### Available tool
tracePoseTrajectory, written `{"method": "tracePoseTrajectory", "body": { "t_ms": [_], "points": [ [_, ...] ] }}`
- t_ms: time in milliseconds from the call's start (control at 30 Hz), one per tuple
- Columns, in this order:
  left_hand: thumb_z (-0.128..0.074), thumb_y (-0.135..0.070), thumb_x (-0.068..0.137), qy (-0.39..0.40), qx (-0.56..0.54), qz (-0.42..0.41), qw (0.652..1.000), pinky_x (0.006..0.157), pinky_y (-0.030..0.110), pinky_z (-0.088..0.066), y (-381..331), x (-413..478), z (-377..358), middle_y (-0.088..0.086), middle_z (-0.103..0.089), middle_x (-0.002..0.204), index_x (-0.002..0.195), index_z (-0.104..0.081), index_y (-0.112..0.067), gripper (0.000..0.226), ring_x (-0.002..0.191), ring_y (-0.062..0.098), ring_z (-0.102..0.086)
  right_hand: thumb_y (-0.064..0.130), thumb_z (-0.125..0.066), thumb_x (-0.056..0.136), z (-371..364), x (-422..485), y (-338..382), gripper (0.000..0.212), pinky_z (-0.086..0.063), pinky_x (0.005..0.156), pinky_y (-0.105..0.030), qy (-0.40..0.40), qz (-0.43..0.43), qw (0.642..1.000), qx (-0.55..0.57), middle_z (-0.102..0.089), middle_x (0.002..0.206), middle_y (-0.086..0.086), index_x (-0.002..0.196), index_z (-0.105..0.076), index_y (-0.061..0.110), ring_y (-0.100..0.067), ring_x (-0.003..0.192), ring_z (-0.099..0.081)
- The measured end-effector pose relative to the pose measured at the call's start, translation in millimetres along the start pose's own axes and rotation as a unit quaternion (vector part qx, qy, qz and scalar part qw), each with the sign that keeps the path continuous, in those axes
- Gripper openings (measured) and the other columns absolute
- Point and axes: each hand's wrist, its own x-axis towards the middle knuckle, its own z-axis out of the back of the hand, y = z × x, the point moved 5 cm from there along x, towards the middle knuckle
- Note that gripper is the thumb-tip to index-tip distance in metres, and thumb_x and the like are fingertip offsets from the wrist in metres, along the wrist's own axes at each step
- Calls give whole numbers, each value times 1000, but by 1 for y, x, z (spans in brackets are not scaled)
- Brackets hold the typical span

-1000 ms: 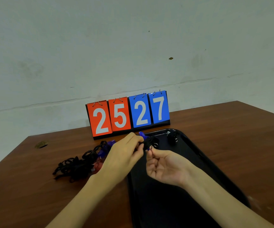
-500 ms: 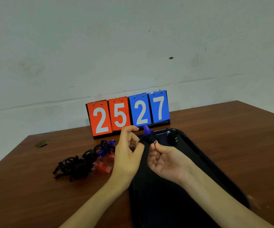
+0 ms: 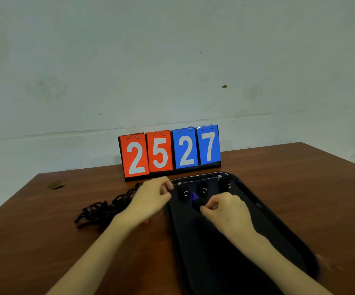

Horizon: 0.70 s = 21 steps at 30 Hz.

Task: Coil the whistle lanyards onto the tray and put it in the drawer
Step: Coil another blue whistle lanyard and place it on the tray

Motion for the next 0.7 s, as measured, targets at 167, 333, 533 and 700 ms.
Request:
{"method": "tracePoseTrajectory", "body": {
  "t_ms": [167,333,533,700],
  "points": [
    [-53,-9,87,-83,52,67,993,65,25,-47,45,12,45,-6,-59,76,88,-57,-22,14,72,10,-57,43,-58,85,-8,-2,12,21,-47,64,-22,5,39,993,-114,-69,79,6,83,-67,23,-10,72,-63],
    [-52,-12,87,-116,62,120,984,71,34,-53,78,17,60,-4,-59,81,84,-61,-19,12,74,13,-58,48,-54,85,-16,-6,12,26,-46,69,-23,8,74,984,-162,-68,80,8,85,-67,26,-10,79,-63],
    [-52,-9,86,-132,75,110,982,66,28,-45,90,21,52,-1,-57,88,88,-58,-18,11,79,15,-55,61,-46,82,-3,-8,13,40,-32,50,-17,-34,43,988,-147,-57,59,8,68,-61,26,-6,58,-51],
    [-50,-23,93,-130,120,62,982,74,30,-48,89,42,37,5,-55,102,96,-64,-14,17,87,18,-56,58,-47,84,-5,-9,15,42,-28,48,-14,-33,54,991,-117,-51,53,6,56,-45,27,-6,51,-47]
  ]
}}
